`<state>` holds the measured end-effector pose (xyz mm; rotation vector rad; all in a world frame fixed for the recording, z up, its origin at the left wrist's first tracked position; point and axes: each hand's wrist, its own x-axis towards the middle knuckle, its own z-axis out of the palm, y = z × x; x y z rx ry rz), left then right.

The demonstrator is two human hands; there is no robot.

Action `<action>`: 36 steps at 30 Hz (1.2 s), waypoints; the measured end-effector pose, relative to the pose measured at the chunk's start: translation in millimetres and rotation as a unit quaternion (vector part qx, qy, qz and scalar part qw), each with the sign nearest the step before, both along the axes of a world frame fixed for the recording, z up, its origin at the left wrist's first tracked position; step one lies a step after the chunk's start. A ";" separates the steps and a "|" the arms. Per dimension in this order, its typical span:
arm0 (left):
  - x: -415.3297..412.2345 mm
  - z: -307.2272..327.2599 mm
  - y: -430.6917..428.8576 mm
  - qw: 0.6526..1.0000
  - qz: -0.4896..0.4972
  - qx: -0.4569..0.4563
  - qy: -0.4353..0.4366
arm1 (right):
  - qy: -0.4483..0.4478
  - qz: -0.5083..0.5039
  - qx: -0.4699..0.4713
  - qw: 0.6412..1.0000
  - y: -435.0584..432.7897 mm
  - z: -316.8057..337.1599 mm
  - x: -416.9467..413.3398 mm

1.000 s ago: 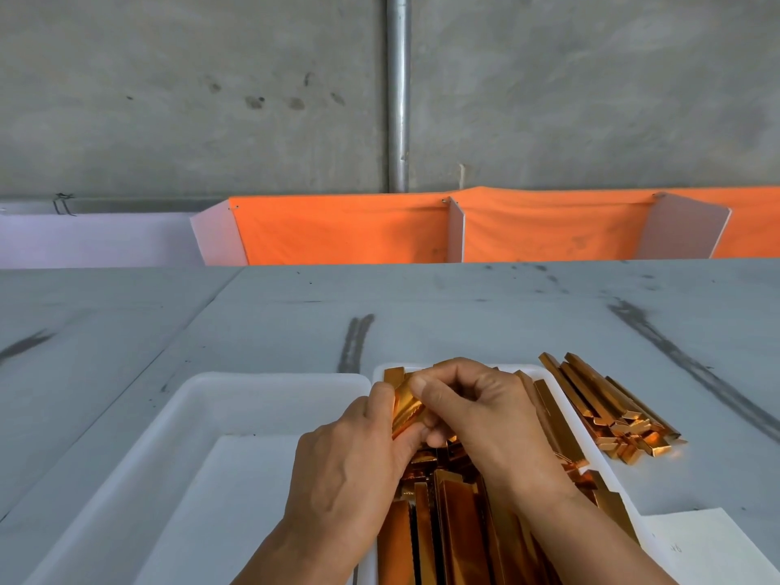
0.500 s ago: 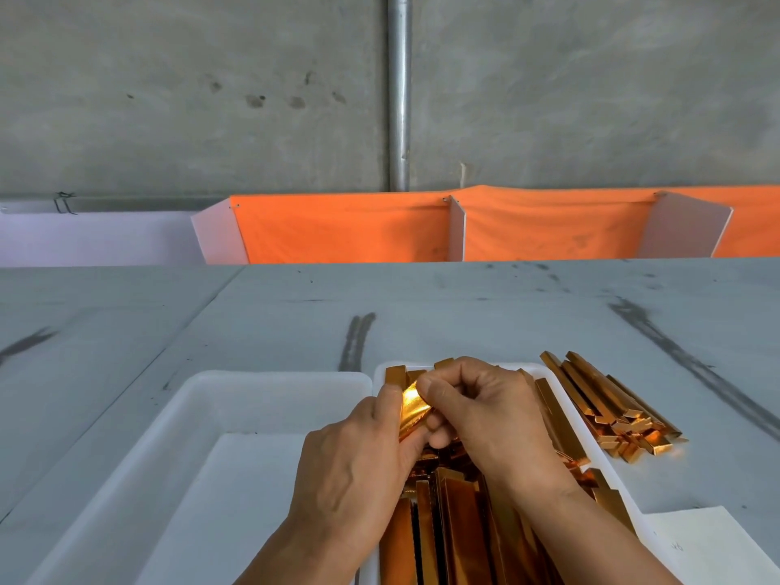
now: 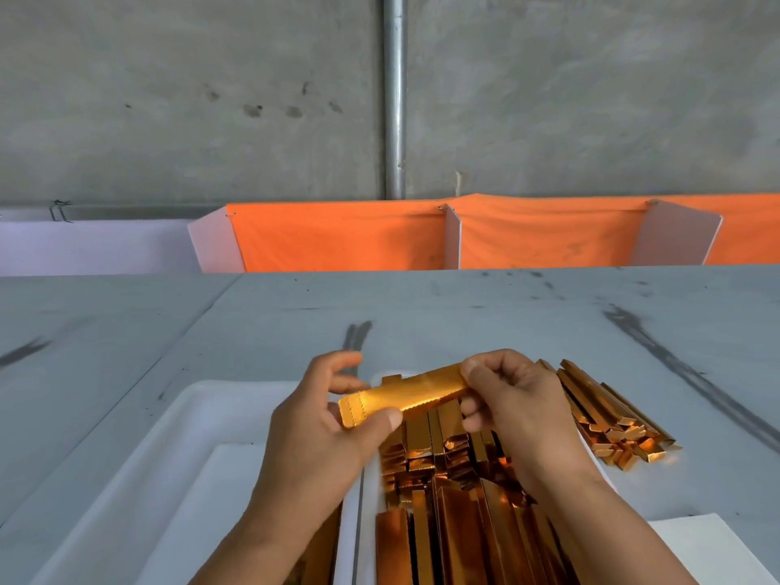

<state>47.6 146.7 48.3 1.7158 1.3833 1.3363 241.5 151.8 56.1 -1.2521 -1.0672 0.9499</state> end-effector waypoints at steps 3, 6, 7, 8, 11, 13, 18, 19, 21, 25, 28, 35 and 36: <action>-1.6 7.0 -1.5 0.979 -0.070 -0.048 -0.183 | 0.005 0.014 -0.013 1.000 0.6 0.2 0.1; -1.9 10.2 -1.9 0.953 -0.126 -0.070 -0.266 | -0.018 0.038 -0.026 0.999 -0.2 -0.7 -4.2; -2.4 9.7 -1.8 0.947 -0.146 -0.072 -0.278 | -0.026 0.048 -0.028 0.998 -0.9 -0.6 -5.5; -2.4 9.4 -1.6 0.943 -0.160 -0.072 -0.281 | -0.033 0.059 -0.030 0.997 -1.7 -0.5 -6.3; -2.5 5.6 -0.2 0.943 -0.193 -0.064 -0.263 | -0.059 0.089 -0.032 0.994 -4.0 0.2 -9.9; -2.9 2.4 0.7 0.944 -0.213 -0.052 -0.245 | -0.069 0.109 -0.031 0.991 -5.3 0.0 -13.5; -1.8 -2.7 2.2 0.962 -0.179 -0.005 -0.205 | -0.151 0.161 -0.045 0.974 -8.8 -2.5 -20.6; -2.0 -3.3 2.4 0.969 -0.161 0.001 -0.188 | -0.158 0.156 -0.044 0.974 -8.8 -3.0 -21.3; -1.8 -5.6 3.0 0.987 -0.110 0.009 -0.115 | -0.162 0.139 -0.034 0.976 -8.8 -3.1 -21.5; -0.2 -14.6 5.0 0.999 -0.012 0.027 0.024 | -0.151 0.114 0.018 0.982 -10.1 -3.1 -22.3; 1.1 -17.9 6.0 0.996 0.009 0.010 0.087 | -0.146 0.096 0.070 0.982 -13.1 -2.3 -24.6; 5.2 -23.9 9.9 0.978 0.040 -0.009 0.204 | -0.192 0.077 0.136 0.969 -17.5 -3.5 -28.1; 5.6 -24.0 10.1 0.976 0.042 -0.004 0.214 | -0.199 0.080 0.136 0.967 -17.5 -4.1 -28.8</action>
